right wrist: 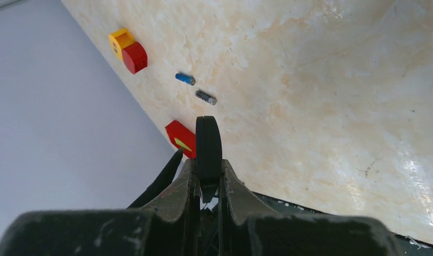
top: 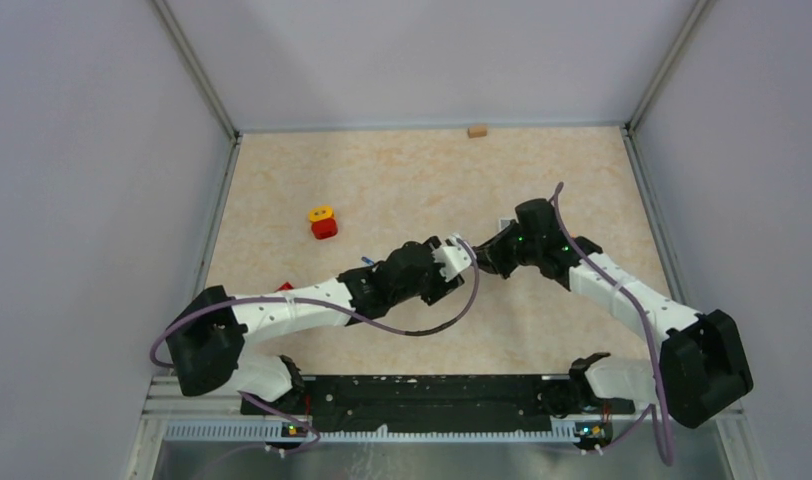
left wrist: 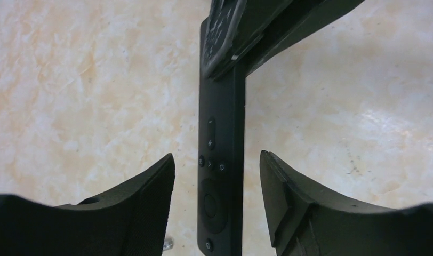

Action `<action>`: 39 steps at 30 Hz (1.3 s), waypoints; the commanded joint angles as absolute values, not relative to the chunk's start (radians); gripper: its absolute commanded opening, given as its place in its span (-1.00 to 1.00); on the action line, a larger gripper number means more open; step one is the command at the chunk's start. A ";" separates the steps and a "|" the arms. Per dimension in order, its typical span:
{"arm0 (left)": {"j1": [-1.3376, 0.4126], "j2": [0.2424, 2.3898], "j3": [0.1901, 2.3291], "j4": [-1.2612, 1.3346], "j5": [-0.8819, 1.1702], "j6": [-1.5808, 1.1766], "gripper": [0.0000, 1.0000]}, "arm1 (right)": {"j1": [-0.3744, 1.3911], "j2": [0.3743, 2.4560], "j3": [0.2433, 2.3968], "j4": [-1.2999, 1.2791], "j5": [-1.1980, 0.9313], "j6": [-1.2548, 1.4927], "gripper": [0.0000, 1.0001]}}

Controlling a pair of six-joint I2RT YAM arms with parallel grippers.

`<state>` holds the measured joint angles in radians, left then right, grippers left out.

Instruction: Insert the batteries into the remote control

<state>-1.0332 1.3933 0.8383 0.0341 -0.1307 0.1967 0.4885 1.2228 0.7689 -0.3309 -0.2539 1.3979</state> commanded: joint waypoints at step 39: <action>-0.822 1.381 0.996 -0.184 0.380 0.002 -1.00 | 0.318 1.005 0.690 0.034 -0.673 0.576 0.53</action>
<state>-0.9108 1.4307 0.9600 -0.1287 0.0799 0.0643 0.3241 1.1210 0.6956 -0.0593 -0.6266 0.8425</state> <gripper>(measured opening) 0.218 0.751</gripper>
